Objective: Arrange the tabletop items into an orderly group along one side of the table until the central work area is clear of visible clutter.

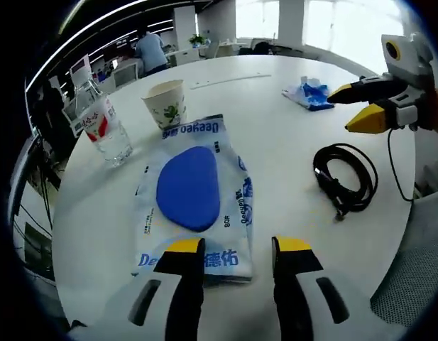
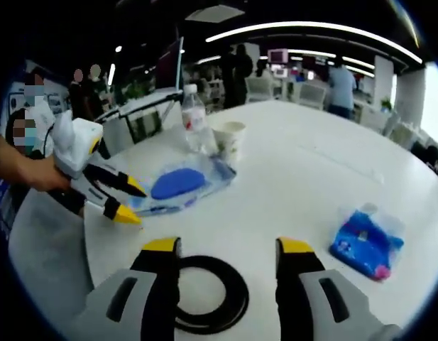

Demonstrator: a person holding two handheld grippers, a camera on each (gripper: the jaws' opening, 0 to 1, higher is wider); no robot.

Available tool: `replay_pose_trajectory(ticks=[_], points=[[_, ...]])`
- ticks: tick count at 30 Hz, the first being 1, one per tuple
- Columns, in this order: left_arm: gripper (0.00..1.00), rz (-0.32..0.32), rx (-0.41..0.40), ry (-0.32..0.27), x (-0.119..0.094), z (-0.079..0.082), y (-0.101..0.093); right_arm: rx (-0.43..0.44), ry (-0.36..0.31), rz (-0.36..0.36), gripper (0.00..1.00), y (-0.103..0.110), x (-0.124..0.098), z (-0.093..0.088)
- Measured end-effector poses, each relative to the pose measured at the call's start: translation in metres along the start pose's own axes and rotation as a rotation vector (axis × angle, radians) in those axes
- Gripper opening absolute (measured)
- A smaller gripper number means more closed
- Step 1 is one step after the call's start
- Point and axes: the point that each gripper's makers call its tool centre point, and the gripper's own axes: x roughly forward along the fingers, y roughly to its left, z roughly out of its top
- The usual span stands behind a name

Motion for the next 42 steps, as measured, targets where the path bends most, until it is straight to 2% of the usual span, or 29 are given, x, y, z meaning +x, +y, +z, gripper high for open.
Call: replay_pose_trajectory(ticks=[6, 8, 9, 14, 19, 26, 31, 33, 35, 39, 42], points=[[0.28, -0.003, 0.052, -0.002, 0.001, 0.000, 0.004, 0.007, 0.011, -0.003, 0.51, -0.001, 0.002, -0.004], [0.24, -0.005, 0.091, -0.002, 0.002, -0.001, 0.006, 0.006, 0.013, -0.003, 0.50, 0.000, 0.002, -0.004], [0.21, -0.025, 0.112, 0.006, 0.002, -0.003, 0.003, 0.005, 0.013, -0.002, 0.50, 0.001, 0.002, -0.004], [0.18, -0.047, 0.113, -0.008, 0.002, -0.003, 0.000, 0.008, 0.016, -0.003, 0.50, 0.003, 0.002, -0.005], [0.14, -0.138, 0.188, -0.018, 0.000, -0.006, -0.012, 0.009, 0.023, 0.001, 0.50, 0.005, 0.002, -0.008], [0.14, -0.200, 0.240, -0.033, -0.005, -0.012, -0.018, 0.010, 0.028, 0.013, 0.50, 0.011, 0.005, -0.011], [0.14, -0.250, 0.314, -0.026, -0.009, -0.016, -0.022, 0.006, 0.039, 0.023, 0.49, 0.015, 0.008, -0.015], [0.14, -0.245, 0.354, -0.015, -0.010, -0.017, -0.020, 0.007, 0.039, 0.026, 0.49, 0.017, 0.008, -0.014], [0.14, -0.228, 0.346, -0.021, -0.011, -0.015, -0.018, 0.004, 0.038, 0.030, 0.49, 0.019, 0.010, -0.013], [0.28, -0.187, 0.276, -0.023, -0.014, -0.015, -0.009, 0.001, 0.038, 0.035, 0.49, 0.021, 0.012, -0.010], [0.30, -0.160, 0.325, -0.023, -0.017, -0.017, -0.005, -0.001, 0.034, 0.041, 0.49, 0.022, 0.015, -0.006]])
